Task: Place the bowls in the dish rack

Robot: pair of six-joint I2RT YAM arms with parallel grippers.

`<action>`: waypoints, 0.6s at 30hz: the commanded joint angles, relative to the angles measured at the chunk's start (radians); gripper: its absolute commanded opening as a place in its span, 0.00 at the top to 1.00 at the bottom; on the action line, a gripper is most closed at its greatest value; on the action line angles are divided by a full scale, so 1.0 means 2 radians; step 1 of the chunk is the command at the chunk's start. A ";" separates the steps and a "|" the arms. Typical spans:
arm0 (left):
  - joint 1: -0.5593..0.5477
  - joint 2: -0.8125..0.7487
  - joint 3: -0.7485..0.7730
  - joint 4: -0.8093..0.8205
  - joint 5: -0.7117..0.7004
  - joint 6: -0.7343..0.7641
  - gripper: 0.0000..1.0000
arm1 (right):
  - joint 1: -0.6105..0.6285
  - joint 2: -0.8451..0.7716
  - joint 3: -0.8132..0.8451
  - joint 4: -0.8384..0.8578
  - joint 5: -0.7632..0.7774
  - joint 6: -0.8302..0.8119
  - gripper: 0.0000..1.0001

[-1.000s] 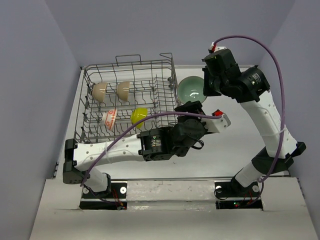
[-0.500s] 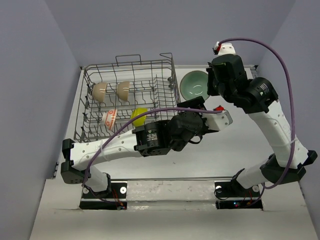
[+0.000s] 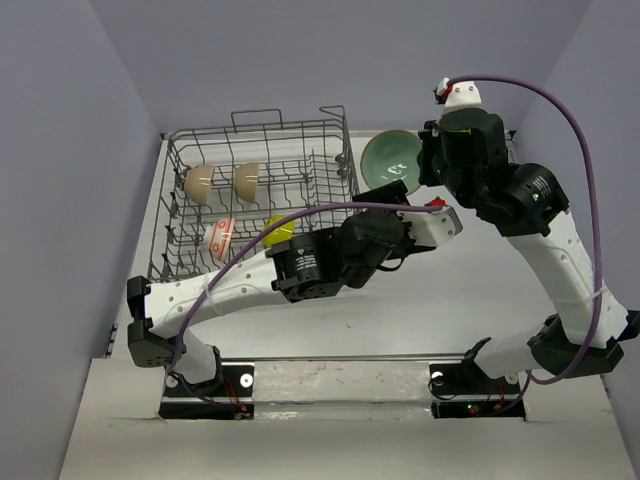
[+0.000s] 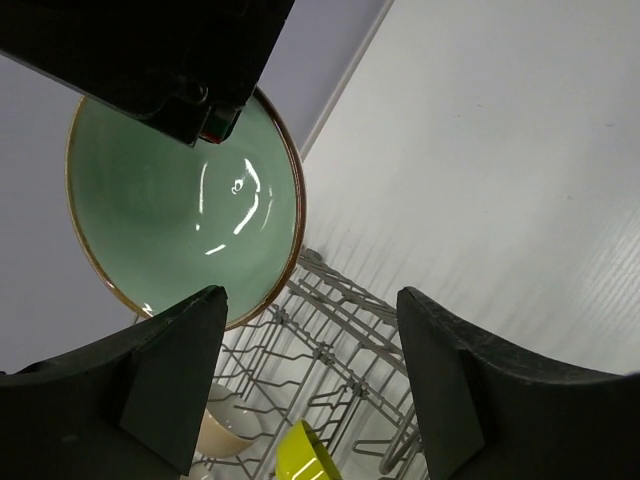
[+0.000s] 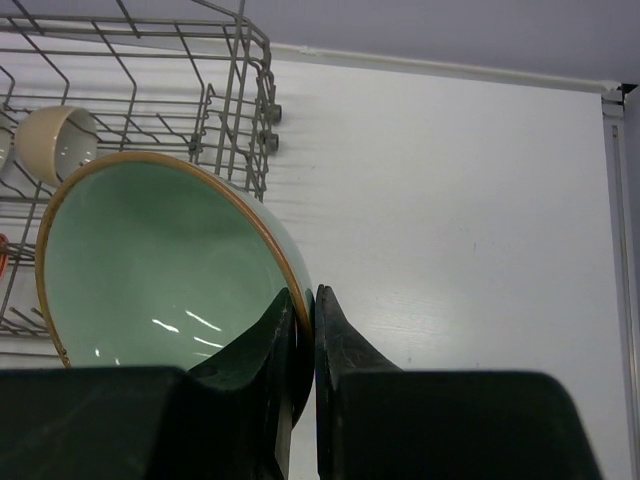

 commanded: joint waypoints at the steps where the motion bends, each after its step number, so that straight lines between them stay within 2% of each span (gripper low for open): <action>1: 0.010 0.005 0.011 0.041 -0.020 0.029 0.18 | 0.002 -0.024 0.018 0.068 -0.002 -0.006 0.99; 12: 0.028 0.030 0.027 0.077 -0.034 0.068 0.19 | 0.002 -0.029 0.025 0.060 -0.009 -0.016 0.99; 18: 0.029 0.038 0.027 0.083 -0.041 0.076 0.27 | 0.002 -0.034 0.037 0.056 -0.014 -0.018 0.99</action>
